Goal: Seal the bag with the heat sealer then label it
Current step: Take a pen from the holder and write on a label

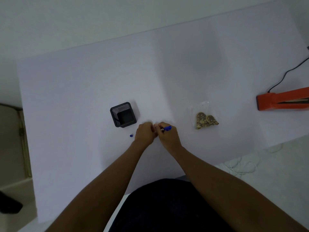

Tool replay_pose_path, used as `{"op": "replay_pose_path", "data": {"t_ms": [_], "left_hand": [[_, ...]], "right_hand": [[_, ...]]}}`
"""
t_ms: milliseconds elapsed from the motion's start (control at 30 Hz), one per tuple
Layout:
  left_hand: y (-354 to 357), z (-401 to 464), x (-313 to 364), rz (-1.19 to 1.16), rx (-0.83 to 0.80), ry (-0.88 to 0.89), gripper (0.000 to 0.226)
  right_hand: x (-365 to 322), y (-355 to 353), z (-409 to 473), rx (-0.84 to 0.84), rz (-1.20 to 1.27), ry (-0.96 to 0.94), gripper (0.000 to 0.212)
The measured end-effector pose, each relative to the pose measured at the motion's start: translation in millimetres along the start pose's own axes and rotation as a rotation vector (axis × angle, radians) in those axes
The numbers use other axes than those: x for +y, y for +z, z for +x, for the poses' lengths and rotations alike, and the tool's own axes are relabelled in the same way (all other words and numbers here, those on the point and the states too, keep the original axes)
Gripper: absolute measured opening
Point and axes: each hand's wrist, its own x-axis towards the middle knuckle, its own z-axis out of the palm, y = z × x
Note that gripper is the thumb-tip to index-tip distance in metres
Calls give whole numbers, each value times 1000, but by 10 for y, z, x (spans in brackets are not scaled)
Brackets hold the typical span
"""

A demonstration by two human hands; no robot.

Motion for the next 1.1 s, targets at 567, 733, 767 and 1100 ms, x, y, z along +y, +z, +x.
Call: {"op": "replay_pose_path", "data": {"t_ms": [567, 733, 767, 1100], "left_hand": [[-30, -12, 108, 7, -84, -22, 27], [-42, -25, 131, 32, -79, -8, 25], [-40, -22, 131, 31, -78, -4, 21], [-35, -39, 122, 30, -65, 14, 16]], "right_hand": [[-47, -20, -4, 42, -36, -6, 38], [-69, 44, 35, 76, -73, 31, 45], [-85, 51, 45, 81, -80, 40, 47], [-116, 54, 56, 98, -112, 68, 49]]}}
